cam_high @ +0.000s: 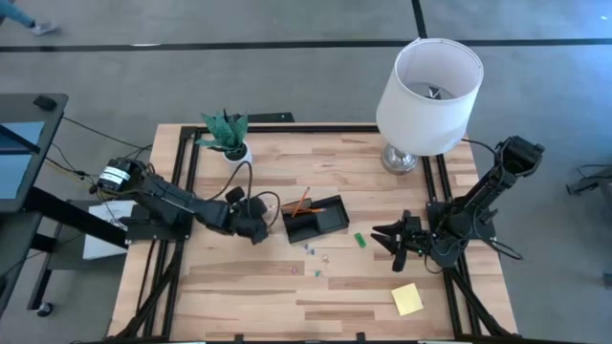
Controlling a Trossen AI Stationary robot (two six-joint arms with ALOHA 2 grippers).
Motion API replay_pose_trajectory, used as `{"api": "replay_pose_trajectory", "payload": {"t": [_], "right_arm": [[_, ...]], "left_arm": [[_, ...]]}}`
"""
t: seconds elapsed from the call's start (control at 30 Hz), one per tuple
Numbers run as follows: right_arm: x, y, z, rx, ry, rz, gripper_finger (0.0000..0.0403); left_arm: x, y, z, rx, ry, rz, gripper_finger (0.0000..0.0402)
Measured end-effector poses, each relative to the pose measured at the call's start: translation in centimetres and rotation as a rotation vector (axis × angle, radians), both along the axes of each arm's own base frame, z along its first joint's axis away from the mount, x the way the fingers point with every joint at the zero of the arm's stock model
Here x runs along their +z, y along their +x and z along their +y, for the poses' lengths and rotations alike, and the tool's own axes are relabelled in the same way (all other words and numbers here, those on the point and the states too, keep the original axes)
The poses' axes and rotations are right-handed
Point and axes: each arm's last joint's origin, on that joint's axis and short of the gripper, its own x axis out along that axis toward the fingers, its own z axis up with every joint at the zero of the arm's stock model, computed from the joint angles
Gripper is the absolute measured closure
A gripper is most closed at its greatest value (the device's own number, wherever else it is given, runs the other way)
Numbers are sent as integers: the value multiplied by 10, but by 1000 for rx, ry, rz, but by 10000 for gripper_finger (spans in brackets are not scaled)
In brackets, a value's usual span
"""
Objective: Pick and place office supplies into organizer
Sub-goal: Put the black scissors into the black desk organizer
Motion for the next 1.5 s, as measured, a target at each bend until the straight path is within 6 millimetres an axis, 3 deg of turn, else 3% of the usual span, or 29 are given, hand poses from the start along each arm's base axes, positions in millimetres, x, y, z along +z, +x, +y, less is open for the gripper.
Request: {"api": "replay_pose_trajectory", "payload": {"t": [0.37, 0.6, 0.93, 1.23, 1.5], "right_arm": [[0, 0, 0, 6, 1, 3, 290], [0, 0, 0, 6, 0, 3, 290], [-1, 0, 0, 7, -5, 8, 290], [-1, 0, 0, 7, -8, 10, 290], [-2, 0, 0, 7, -12, 14, 290]], "left_arm": [[-2, 9, 8, -126, 1, -44, 269], [-4, 8, 24, -74, -55, -18, 242], [-16, 1, 23, -24, -97, -50, 215], [-39, 9, 22, -1, -39, -115, 235], [-40, 9, 20, 26, -97, -128, 302]]}}
